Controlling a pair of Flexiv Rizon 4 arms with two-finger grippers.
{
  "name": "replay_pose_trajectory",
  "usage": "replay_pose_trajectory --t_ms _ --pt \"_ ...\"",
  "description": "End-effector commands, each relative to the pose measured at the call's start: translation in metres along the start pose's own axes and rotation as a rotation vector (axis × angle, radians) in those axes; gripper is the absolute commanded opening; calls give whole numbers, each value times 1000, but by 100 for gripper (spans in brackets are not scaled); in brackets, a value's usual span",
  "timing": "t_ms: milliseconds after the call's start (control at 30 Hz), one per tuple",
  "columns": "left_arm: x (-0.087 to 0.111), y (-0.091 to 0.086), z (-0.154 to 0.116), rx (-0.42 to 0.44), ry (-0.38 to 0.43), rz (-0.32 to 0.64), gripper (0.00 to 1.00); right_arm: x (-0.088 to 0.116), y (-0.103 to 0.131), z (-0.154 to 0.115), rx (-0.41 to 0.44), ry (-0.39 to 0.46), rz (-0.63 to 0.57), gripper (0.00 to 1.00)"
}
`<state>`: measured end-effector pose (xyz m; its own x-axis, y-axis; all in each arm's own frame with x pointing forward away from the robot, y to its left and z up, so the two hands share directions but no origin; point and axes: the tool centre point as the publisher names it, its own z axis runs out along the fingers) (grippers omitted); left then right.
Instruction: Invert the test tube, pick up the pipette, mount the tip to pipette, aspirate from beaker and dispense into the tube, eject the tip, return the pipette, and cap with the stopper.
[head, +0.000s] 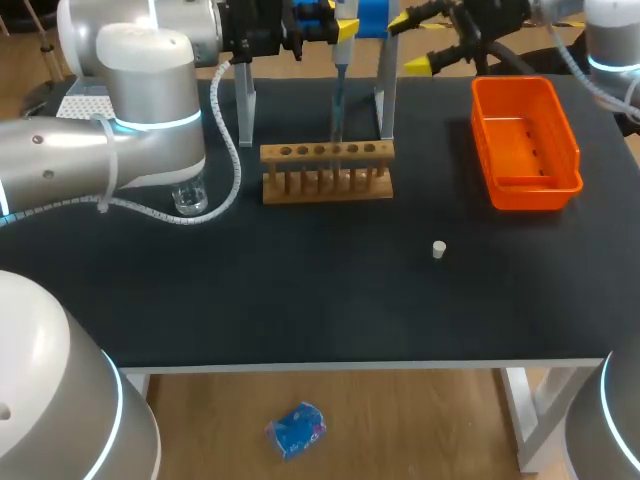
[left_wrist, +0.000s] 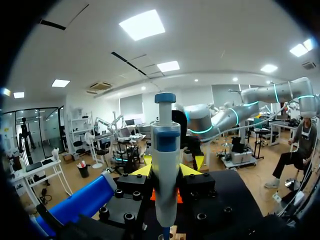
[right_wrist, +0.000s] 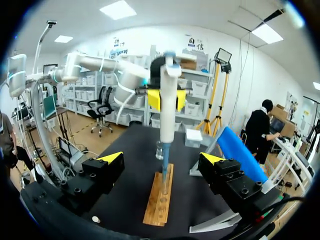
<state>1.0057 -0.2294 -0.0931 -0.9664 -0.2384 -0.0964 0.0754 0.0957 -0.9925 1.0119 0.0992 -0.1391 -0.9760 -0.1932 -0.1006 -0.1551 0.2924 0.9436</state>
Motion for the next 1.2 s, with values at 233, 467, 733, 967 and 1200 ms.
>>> replay_pose_trajectory --t_ms 233,467,733,967,1200 --pt "0 -1 0 -3 0 -1 0 -8 50 -33 -92 18 -9 100" --pt "0 -1 0 -3 0 -1 0 -15 81 -39 -107 18 -9 100" --pt "0 -1 0 -3 0 -1 0 -15 81 -39 -107 18 -9 100" --pt "0 -1 0 -3 0 -1 0 -15 81 -39 -107 18 -9 100" --pt "0 -1 0 -3 0 -1 0 -19 95 -31 -131 27 -13 24"
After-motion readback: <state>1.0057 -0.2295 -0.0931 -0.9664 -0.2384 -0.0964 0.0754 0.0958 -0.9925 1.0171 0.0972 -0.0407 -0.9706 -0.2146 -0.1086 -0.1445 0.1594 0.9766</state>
